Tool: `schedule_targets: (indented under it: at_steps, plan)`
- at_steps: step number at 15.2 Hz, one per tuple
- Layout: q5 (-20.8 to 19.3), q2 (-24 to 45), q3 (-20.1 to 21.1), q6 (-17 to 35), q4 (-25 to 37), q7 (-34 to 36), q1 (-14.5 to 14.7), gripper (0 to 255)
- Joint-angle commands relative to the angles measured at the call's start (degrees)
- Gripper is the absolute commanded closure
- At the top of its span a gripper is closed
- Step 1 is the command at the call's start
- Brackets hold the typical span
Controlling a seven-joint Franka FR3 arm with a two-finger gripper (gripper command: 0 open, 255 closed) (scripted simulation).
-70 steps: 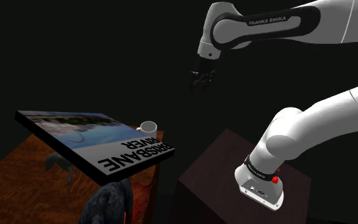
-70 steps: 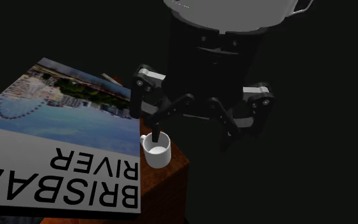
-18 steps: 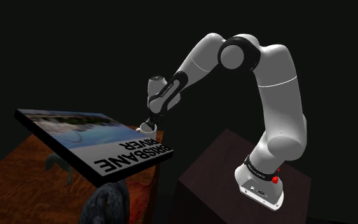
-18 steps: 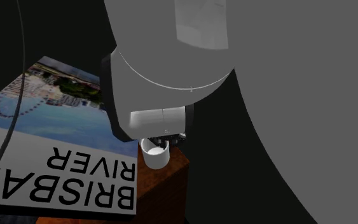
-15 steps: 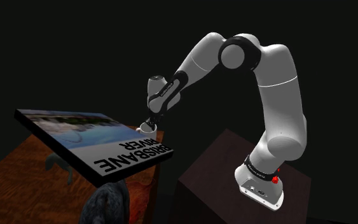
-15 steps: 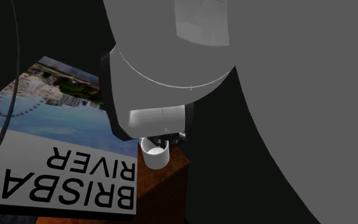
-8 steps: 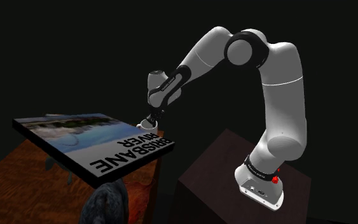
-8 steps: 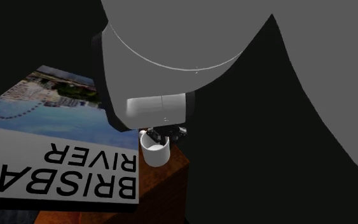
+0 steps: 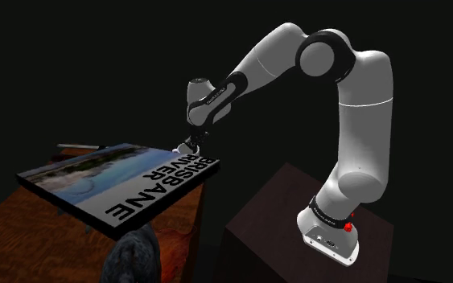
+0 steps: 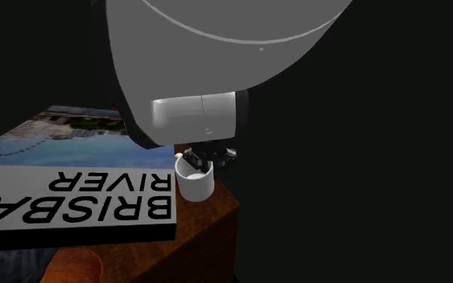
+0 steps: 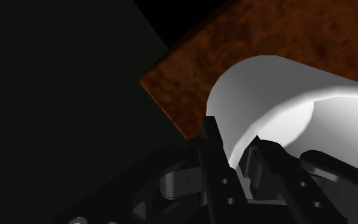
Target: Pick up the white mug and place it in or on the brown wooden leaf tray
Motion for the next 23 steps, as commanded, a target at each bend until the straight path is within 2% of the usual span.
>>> schedule_targets:
  at_steps: [1,3,13,23]
  plan:
    - [0.0,-1.7,-0.2,-0.9,0.4,0.0,-0.3,255]
    - [0.0,-2.4,-0.2,-1.6,0.4,0.0,-0.3,255]
    - [-0.8,-9.7,3.1,1.7,-10.1,12.8,8.6,255]
    - [-1.8,-13.0,7.5,2.4,-14.0,27.3,18.0,255]
